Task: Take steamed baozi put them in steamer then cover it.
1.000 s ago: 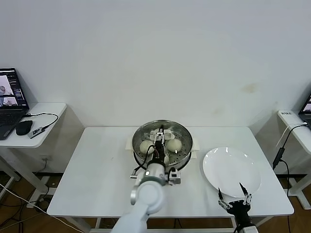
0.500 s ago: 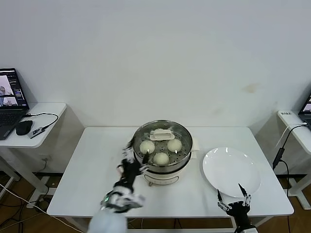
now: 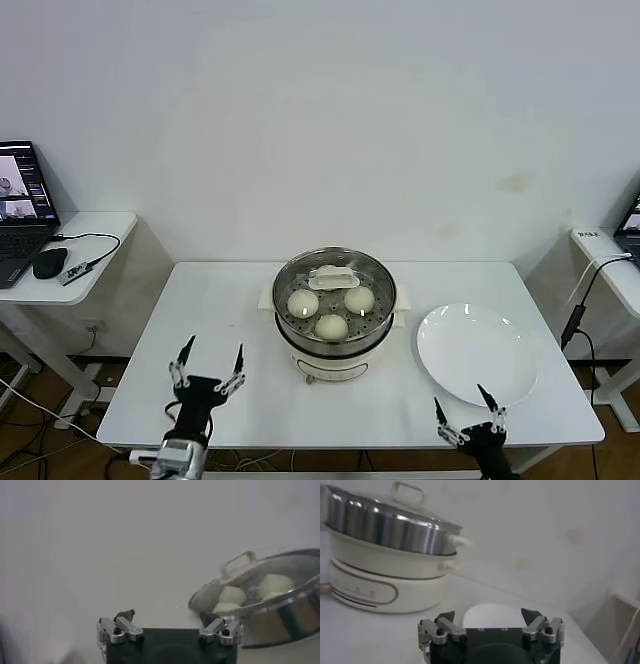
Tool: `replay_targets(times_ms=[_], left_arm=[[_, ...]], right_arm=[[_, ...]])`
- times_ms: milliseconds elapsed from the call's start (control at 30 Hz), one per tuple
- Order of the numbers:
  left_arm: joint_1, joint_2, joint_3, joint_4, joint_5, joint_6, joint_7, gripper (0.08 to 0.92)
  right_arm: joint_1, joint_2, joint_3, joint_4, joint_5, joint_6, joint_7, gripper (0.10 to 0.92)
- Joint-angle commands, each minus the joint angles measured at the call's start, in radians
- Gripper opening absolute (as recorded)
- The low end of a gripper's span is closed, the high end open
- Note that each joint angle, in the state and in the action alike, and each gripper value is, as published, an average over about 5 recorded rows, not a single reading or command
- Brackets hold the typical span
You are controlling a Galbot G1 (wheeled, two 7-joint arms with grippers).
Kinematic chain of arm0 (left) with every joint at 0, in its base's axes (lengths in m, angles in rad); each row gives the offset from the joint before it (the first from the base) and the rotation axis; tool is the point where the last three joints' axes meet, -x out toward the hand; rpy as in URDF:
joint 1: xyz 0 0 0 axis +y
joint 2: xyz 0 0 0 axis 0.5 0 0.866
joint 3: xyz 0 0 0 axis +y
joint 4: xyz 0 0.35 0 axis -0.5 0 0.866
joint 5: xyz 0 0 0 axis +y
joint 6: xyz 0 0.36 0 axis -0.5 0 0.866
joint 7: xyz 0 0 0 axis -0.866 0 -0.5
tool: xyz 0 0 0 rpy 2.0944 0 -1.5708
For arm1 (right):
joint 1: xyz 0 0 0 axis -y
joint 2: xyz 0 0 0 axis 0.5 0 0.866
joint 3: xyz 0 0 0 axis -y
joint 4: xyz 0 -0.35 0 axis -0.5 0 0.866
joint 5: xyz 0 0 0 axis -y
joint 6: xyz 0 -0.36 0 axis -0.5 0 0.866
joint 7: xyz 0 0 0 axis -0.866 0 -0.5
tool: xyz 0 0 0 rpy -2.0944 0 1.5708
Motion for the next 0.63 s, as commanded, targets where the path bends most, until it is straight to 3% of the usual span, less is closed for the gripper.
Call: replay_targets(times_ms=[33, 633], left_arm=[[0.122, -0.039, -0.080, 0.042, -0.233, -0.103, -0.003, 0.823], [0.132, -0.073, -0.080, 0.076, -0.164, -0.104, 0.052, 0.823]], right_arm=[[-0.105, -0.114, -0.066, 0.050, 0.153, 0.013, 0.086, 0.823], [-0.095, -0.108, -0.107, 0.062, 0.191, -0.012, 0.062, 0.823]])
